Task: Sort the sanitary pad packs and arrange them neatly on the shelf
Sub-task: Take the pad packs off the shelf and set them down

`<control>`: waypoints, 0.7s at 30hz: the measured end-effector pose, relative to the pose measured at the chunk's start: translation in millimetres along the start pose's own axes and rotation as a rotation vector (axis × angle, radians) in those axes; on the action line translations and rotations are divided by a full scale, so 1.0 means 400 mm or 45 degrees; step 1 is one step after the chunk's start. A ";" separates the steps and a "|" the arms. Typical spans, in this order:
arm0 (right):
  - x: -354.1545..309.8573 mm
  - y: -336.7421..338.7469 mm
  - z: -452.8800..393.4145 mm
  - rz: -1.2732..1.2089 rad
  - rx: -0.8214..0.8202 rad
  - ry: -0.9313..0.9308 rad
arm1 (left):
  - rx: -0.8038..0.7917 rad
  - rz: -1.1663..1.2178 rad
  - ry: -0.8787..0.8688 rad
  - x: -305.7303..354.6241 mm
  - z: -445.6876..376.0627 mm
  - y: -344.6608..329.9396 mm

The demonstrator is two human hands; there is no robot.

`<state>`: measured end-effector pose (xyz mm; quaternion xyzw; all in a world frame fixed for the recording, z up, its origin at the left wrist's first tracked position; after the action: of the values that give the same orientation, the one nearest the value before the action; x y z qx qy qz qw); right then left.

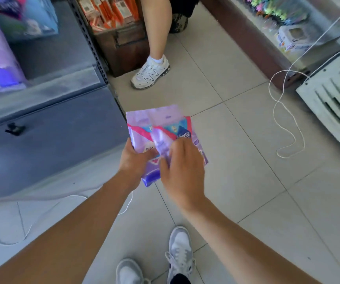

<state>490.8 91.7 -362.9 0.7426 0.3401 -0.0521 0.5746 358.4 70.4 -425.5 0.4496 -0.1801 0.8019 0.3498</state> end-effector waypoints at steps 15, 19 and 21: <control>0.069 0.129 -0.009 -0.160 -0.374 -0.439 | -0.701 0.016 0.461 0.036 0.109 0.113; 0.152 0.090 0.024 -0.885 -0.512 -0.978 | -0.749 -0.035 0.499 0.019 0.108 0.038; 0.195 0.061 0.048 -0.960 -0.384 -1.069 | -0.655 -0.023 0.530 0.006 0.085 -0.005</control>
<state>570.3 106.7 -385.9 0.3959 0.3276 -0.4939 0.7014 379.1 52.3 -405.5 0.1744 -0.2975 0.8017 0.4882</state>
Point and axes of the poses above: each hand's wrist, its own z-axis away from the middle knuckle, its own y-axis out of the back of the hand, x = y × z, the point moved 2 cm from there along -z, towards the middle knuckle, and after that the axes turned 8 degrees about x, right-handed, at the moved point
